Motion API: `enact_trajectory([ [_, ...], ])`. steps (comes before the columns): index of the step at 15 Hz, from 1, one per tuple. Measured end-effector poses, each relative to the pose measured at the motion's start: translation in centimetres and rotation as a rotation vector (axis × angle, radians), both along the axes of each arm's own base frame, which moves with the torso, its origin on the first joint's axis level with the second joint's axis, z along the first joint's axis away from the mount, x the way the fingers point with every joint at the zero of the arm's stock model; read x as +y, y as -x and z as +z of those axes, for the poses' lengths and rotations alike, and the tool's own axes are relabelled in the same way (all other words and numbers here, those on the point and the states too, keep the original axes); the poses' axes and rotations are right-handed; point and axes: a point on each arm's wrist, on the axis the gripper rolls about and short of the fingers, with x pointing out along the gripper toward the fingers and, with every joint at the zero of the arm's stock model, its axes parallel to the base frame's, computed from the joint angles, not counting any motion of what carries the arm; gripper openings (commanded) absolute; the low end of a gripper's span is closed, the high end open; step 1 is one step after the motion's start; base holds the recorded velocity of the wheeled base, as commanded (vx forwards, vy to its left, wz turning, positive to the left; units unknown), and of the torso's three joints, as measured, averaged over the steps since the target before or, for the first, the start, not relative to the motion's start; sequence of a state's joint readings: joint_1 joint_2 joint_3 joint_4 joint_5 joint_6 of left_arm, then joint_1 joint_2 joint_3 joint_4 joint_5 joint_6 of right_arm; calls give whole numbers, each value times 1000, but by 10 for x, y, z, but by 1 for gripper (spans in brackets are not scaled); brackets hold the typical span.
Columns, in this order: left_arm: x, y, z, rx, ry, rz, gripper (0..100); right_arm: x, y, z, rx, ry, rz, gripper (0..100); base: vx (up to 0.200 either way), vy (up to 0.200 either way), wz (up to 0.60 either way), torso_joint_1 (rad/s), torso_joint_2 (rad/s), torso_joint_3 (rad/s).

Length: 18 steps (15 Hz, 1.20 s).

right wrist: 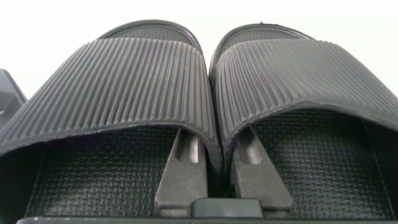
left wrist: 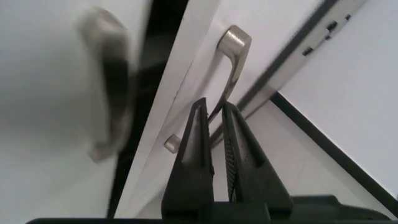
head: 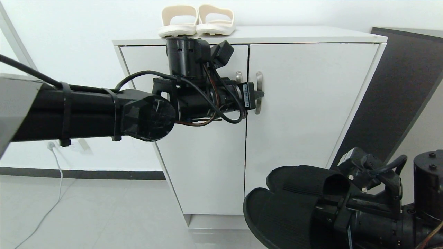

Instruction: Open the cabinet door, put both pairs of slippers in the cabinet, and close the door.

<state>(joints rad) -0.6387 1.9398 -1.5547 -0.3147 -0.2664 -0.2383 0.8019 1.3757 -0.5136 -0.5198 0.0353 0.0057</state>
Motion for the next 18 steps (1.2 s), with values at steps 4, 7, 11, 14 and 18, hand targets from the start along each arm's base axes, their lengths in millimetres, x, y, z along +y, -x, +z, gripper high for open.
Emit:
enact_trajectory([
  [4, 2, 25, 0, 16, -11, -41, 0, -3, 8, -4, 20, -4, 110, 0, 0, 0, 0, 0, 0, 0],
  [7, 6, 45, 5, 8, -6, -67, 0, -9, 16, -9, 11, 11, 195, 0, 0, 0, 0, 0, 0, 0],
  [11, 17, 66, 3, 15, -8, -82, 0, -12, 19, -10, 2, 16, 208, 0, 0, 0, 0, 0, 0, 0],
  [14, 29, 74, 5, 18, -5, -71, 0, -12, 21, -10, 2, 17, 216, 0, 0, 0, 0, 0, 0, 0],
  [18, 43, 58, 13, 25, 32, -10, 0, -11, 24, -12, 7, 22, 229, 0, 0, 0, 0, 0, 0, 0],
])
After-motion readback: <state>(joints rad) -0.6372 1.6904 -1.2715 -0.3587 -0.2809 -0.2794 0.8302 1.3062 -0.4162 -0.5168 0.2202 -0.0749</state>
